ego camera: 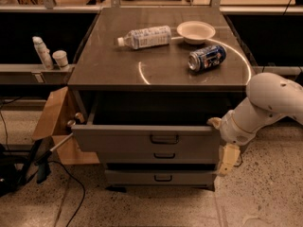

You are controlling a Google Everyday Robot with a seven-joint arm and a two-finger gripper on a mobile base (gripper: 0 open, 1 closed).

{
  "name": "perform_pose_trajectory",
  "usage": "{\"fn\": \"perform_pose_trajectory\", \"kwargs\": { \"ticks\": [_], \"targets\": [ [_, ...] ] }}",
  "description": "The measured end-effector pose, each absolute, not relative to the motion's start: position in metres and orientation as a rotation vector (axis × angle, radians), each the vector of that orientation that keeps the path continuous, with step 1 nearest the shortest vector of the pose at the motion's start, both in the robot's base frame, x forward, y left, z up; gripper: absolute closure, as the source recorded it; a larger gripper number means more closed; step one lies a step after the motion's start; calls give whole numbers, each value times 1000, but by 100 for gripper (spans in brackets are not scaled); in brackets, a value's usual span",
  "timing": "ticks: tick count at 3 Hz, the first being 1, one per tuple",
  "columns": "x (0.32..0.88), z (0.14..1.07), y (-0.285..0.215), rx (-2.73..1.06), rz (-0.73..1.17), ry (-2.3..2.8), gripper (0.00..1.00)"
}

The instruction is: Open top drawer

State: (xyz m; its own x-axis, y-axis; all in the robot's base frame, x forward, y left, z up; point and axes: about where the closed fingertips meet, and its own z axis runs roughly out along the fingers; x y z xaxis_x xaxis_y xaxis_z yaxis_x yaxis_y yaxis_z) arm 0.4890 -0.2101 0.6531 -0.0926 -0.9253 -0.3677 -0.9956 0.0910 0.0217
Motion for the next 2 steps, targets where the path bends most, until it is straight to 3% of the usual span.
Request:
{"fn": "perform_pose_trajectory", "kwargs": {
  "ticks": [2],
  "targets": [
    [468,652,-226,-1885,436,2156,0]
  ]
}}
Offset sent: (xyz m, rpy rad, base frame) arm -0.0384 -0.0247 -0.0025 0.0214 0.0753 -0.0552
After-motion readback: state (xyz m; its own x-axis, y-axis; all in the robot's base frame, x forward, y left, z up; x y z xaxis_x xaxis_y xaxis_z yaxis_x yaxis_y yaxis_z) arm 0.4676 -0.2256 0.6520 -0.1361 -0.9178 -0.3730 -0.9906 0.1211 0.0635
